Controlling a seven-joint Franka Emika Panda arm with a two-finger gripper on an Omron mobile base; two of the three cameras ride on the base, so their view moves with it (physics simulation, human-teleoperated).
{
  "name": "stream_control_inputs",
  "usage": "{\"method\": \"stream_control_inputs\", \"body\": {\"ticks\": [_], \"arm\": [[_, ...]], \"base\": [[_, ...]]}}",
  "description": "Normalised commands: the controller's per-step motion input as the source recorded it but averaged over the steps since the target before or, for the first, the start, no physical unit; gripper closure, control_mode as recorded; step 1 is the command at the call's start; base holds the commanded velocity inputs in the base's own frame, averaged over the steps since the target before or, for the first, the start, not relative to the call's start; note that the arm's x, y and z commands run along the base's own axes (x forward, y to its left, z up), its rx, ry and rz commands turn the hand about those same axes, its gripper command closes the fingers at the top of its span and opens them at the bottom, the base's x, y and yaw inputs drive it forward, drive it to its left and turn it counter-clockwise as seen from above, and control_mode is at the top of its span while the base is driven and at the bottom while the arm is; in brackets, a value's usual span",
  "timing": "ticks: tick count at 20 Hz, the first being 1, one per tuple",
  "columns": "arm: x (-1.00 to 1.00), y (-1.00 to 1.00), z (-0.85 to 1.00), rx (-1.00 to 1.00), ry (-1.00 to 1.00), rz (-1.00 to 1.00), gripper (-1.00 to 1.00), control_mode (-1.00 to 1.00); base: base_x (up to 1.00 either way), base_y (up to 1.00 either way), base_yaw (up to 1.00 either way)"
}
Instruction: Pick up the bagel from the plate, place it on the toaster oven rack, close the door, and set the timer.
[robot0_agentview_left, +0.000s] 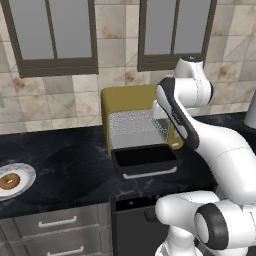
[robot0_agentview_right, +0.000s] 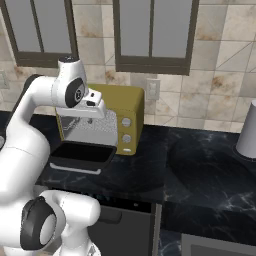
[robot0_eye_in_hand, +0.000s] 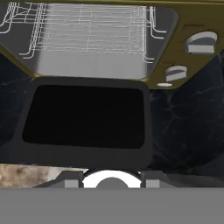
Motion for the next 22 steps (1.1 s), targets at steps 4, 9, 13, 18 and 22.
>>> {"method": "stream_control_inputs", "body": {"ticks": [4, 9, 13, 18, 22], "arm": [[-0.13, 0.02, 0.00, -0.01, 0.00, 0.00, -1.00, -1.00], [-0.28, 0.25, 0.00, -0.11, -0.01, 0.02, -1.00, -1.00], [-0.29, 0.28, -0.02, -0.10, -0.03, 0.00, -1.00, -1.00], [-0.34, 0.06, -0.10, 0.02, -0.09, 0.00, -1.00, -1.00], [-0.25, 0.19, -0.15, 0.01, -0.12, 0.00, -1.00, -1.00]], "base": [[0.00, 0.00, 0.00], [0.00, 0.00, 0.00], [0.00, 0.00, 0.00], [0.00, 0.00, 0.00], [0.00, 0.00, 0.00]]}}
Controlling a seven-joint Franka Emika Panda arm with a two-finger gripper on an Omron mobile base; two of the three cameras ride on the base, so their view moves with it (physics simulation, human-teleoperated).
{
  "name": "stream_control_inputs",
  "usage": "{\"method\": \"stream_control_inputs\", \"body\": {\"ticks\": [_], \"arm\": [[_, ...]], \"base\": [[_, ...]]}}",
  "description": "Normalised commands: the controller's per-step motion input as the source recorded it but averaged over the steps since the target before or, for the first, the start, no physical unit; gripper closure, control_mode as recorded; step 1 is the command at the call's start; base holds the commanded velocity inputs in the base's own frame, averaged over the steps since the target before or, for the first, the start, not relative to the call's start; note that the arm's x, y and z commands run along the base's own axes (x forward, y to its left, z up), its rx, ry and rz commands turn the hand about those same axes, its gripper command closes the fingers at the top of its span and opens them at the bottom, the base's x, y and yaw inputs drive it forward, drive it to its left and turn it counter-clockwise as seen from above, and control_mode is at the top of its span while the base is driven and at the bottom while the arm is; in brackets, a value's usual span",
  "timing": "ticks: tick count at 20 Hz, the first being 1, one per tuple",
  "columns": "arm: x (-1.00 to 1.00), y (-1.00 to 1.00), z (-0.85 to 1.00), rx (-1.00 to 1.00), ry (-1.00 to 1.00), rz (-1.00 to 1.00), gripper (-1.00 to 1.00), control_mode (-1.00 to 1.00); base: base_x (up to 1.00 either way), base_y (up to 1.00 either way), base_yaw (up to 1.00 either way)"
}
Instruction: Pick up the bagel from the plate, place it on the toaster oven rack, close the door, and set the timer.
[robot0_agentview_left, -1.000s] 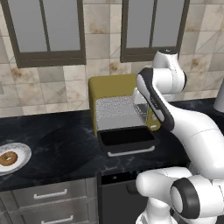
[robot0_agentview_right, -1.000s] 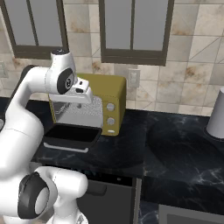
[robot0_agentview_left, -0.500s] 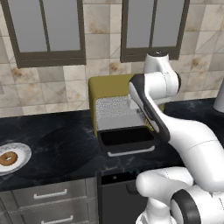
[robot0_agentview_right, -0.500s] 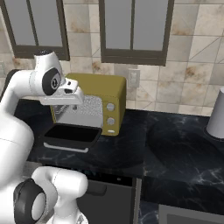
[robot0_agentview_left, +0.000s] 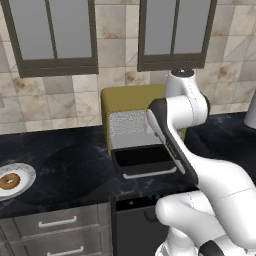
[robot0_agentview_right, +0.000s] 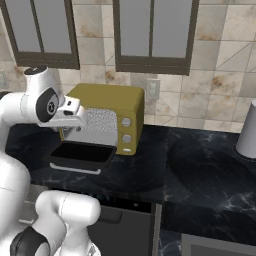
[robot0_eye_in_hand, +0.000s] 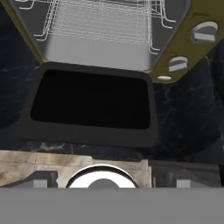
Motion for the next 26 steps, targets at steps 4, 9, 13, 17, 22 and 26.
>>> {"method": "stream_control_inputs", "body": {"ticks": [4, 9, 13, 17, 22, 26], "arm": [[-0.20, 0.32, -0.22, -0.04, -0.16, 0.00, -1.00, -1.00], [-0.06, 0.02, -0.23, 0.24, -0.01, 0.00, -1.00, -1.00], [0.00, 0.00, -0.23, 0.50, 0.00, 0.02, -1.00, -1.00], [0.00, 0.00, -0.16, 0.49, 0.00, 0.01, -1.00, -1.00], [0.09, 0.00, -0.06, 0.33, 0.00, 0.01, -1.00, -1.00], [0.21, 0.00, -0.06, 0.20, -0.02, 0.00, -1.00, -1.00]], "base": [[0.00, 0.00, 0.00], [0.00, 0.00, 0.00], [0.00, 0.00, 0.00], [0.00, 0.00, 0.00], [0.00, 0.00, 0.00], [0.00, 0.00, 0.00]]}}
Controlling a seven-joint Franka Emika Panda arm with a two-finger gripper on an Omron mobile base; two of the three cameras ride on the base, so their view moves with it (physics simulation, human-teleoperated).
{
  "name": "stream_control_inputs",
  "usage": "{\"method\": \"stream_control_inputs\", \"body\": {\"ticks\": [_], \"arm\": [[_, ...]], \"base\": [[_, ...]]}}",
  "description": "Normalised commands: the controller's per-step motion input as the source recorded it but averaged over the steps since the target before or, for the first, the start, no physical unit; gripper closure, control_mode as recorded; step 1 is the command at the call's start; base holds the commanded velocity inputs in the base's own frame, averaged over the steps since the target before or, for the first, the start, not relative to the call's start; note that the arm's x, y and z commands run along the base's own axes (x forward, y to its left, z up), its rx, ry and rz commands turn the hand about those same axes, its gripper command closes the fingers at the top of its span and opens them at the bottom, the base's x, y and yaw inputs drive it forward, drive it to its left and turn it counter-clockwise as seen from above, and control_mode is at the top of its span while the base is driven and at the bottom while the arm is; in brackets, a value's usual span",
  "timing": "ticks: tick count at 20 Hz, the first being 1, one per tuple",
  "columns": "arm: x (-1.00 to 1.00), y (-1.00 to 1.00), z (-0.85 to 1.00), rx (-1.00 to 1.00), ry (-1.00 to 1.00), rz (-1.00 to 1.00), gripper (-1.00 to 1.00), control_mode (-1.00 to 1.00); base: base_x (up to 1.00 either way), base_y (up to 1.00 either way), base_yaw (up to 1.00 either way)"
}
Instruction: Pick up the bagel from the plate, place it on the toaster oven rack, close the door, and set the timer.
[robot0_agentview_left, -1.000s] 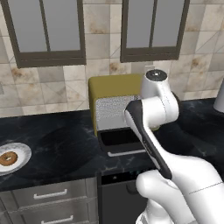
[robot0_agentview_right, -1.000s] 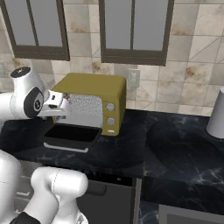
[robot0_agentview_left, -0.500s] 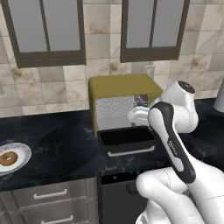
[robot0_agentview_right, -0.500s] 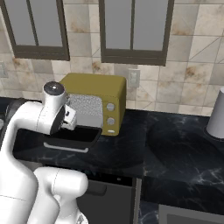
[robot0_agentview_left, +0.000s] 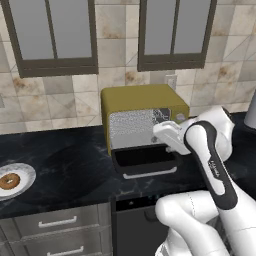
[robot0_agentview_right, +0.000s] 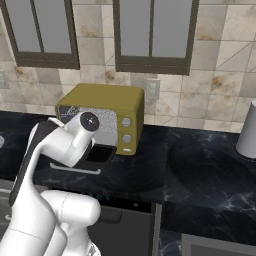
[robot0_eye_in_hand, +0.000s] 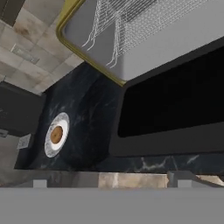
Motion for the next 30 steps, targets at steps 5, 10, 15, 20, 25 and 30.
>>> {"method": "stream_control_inputs", "body": {"ticks": [5, 10, 15, 20, 25, 30], "arm": [[0.17, 0.00, 0.00, 0.02, -0.16, 0.00, -1.00, -1.00], [0.21, 0.00, 0.00, 0.00, -0.09, 0.00, -1.00, -1.00], [0.40, 0.00, 0.00, 0.00, 0.00, 0.00, -1.00, -1.00], [0.50, 0.00, 0.00, 0.00, 0.00, 0.00, -1.00, -1.00], [0.46, 0.00, 0.00, 0.00, 0.00, 0.00, -1.00, -1.00], [0.33, 0.00, -0.09, 0.00, -0.06, 0.00, -1.00, -1.00]], "base": [[0.00, 0.00, 0.00], [0.00, 0.00, 0.00], [0.00, 0.00, 0.00], [0.00, 0.00, 0.00], [0.00, 0.00, 0.00], [0.00, 0.00, 0.00]]}}
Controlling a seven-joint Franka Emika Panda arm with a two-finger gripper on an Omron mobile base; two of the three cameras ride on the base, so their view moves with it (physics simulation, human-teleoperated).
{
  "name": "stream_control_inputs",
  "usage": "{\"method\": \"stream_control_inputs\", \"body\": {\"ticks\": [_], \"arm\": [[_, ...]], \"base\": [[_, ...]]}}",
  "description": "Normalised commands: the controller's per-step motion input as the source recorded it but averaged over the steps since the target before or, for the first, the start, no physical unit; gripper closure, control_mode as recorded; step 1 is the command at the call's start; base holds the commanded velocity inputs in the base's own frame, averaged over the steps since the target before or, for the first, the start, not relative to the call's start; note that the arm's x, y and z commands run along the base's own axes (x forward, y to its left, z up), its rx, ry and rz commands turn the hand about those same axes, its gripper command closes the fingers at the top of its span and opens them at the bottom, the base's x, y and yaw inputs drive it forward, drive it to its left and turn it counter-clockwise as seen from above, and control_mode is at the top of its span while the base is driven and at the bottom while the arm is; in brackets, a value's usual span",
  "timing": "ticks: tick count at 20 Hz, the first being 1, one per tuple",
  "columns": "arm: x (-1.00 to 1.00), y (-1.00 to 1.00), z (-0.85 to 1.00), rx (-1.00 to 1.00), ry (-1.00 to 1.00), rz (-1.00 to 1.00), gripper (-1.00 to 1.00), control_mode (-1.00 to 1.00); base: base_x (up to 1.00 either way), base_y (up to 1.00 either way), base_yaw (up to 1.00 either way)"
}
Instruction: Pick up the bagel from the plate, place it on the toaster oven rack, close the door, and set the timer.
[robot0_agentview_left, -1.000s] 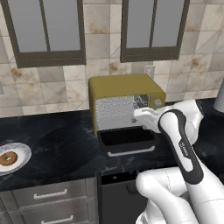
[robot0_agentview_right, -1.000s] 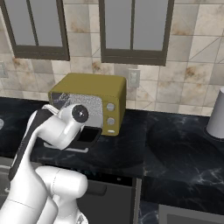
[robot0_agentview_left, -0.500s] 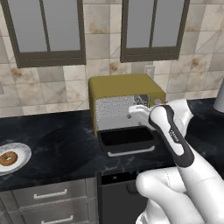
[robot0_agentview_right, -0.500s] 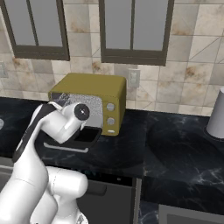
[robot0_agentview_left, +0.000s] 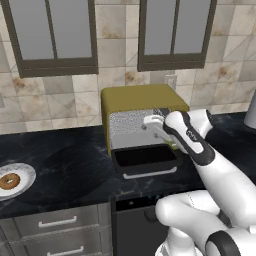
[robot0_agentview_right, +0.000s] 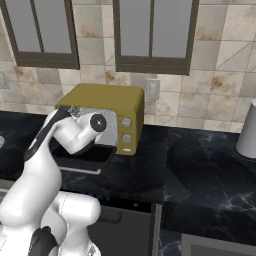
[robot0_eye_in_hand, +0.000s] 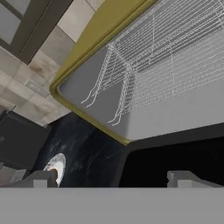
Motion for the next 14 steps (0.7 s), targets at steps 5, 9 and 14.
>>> {"method": "stream_control_inputs", "body": {"ticks": [5, 9, 14], "arm": [[0.24, 0.00, -0.19, 0.00, -0.09, 0.00, -1.00, -1.00], [0.11, 0.00, -0.28, 0.00, -0.05, 0.00, -1.00, -1.00], [0.15, 0.00, -0.20, 0.00, 0.00, 0.00, -1.00, -1.00]], "base": [[0.00, 0.00, 0.00], [0.00, 0.00, 0.00], [0.00, 0.00, 0.00]]}}
